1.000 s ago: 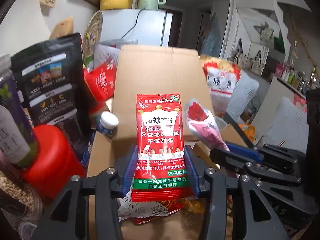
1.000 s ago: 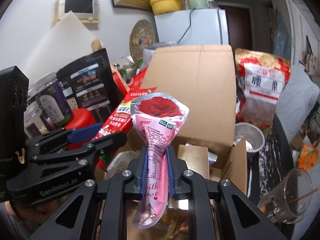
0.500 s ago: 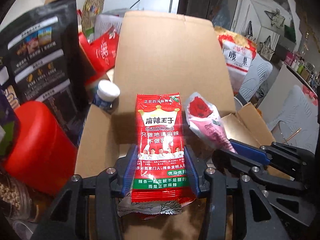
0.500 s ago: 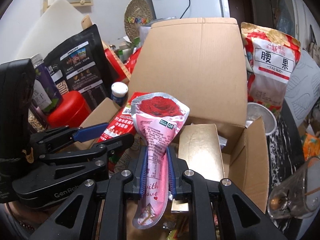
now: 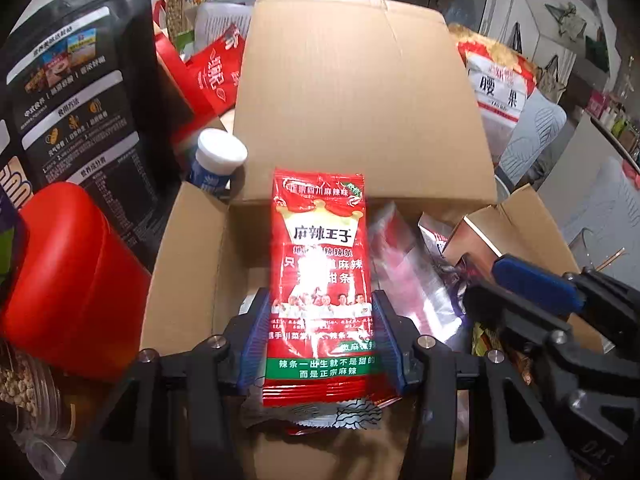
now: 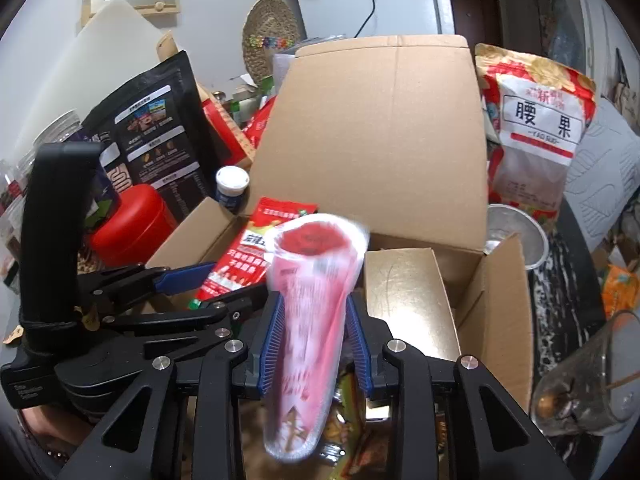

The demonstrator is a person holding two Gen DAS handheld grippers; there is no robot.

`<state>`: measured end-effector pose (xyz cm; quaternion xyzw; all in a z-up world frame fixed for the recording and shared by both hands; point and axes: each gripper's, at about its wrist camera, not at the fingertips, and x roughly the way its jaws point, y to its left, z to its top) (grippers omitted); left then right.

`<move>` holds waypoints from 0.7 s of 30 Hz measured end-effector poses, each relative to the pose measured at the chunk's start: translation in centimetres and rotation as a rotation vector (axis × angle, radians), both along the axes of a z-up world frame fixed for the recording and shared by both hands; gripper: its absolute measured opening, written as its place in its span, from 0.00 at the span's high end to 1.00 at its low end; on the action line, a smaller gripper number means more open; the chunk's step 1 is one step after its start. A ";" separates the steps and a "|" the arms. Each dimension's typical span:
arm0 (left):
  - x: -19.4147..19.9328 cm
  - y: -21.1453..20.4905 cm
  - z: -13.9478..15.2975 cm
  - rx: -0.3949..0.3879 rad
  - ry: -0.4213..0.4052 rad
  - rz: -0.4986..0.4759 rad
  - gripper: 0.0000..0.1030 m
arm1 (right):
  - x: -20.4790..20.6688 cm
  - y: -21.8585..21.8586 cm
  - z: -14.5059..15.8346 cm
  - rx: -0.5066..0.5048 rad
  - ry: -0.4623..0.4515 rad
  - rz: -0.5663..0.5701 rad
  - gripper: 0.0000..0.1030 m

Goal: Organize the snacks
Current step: 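Lower both packets into the box and open both grippers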

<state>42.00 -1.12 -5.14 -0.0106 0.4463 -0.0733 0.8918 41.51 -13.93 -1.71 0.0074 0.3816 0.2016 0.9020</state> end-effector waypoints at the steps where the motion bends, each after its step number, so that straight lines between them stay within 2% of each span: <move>1: 0.0 0.0 0.0 0.003 0.000 -0.001 0.52 | 0.0 0.0 0.1 0.002 -0.001 -0.001 0.69; 14: -0.4 -0.6 0.7 0.071 0.012 -0.016 0.48 | -0.4 -0.5 0.6 -0.001 -0.003 -0.023 0.69; 18: -1.0 -0.5 1.5 0.089 -0.019 -0.002 0.39 | -0.9 -0.6 1.2 -0.002 -0.017 -0.031 0.69; 21: -1.4 -0.3 2.2 0.090 -0.042 0.007 0.38 | -1.3 -0.8 1.7 0.001 -0.032 -0.038 0.69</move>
